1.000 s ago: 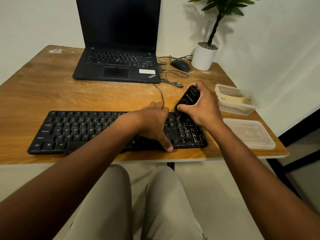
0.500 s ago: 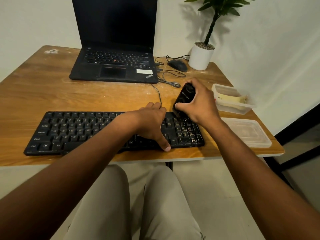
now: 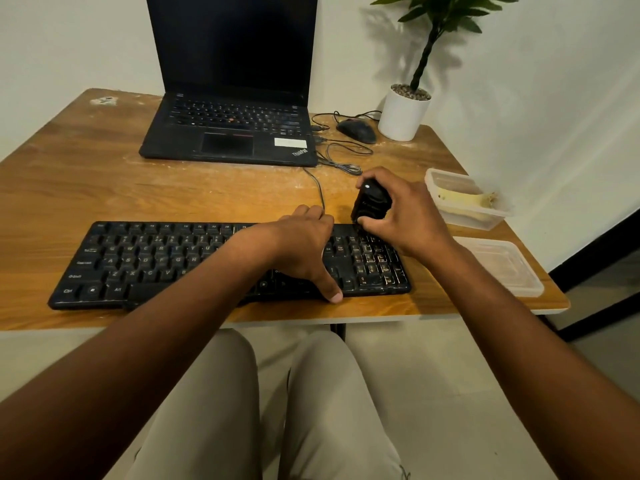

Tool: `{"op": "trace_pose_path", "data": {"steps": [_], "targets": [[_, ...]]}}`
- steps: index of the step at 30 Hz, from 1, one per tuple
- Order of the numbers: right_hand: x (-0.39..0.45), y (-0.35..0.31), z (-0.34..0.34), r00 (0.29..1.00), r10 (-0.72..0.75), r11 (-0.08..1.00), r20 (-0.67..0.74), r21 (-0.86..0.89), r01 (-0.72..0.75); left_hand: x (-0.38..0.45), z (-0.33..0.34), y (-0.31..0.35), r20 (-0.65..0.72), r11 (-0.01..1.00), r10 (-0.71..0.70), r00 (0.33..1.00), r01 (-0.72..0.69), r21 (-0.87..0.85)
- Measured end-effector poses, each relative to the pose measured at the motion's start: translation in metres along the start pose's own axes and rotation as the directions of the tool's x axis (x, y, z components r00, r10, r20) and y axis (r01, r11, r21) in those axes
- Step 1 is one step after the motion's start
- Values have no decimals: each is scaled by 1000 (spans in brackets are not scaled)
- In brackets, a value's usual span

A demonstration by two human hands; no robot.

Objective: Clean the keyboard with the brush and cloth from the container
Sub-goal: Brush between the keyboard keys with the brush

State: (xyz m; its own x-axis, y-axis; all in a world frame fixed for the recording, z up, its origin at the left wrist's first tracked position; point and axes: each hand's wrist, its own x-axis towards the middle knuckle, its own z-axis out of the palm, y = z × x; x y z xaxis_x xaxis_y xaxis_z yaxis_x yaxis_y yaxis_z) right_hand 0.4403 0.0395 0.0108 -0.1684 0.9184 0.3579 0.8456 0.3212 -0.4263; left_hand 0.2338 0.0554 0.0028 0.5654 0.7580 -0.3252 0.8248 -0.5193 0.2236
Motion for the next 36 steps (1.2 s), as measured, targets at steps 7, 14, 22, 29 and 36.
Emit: {"op": "trace_pose_path", "data": {"steps": [7, 14, 22, 29, 36], "targets": [[-21, 4, -30, 987, 13, 997, 161, 70, -24, 1, 1, -2, -2, 1000, 14, 1000, -14, -8], [15, 9, -22, 998, 45, 986, 45, 157, -52, 0, 2, -1, -1, 1000, 6, 1000, -6, 7], [-9, 12, -29, 973, -5, 984, 229, 174, -35, 0, 2, -1, -1, 1000, 16, 1000, -16, 0], [18, 20, -31, 997, 42, 985, 71, 165, -54, -1, 2, 0, 2, 1000, 6, 1000, -6, 5], [-6, 20, -27, 982, 11, 990, 186, 137, -37, -1, 2, -1, 3, 1000, 12, 1000, -12, 12]]}}
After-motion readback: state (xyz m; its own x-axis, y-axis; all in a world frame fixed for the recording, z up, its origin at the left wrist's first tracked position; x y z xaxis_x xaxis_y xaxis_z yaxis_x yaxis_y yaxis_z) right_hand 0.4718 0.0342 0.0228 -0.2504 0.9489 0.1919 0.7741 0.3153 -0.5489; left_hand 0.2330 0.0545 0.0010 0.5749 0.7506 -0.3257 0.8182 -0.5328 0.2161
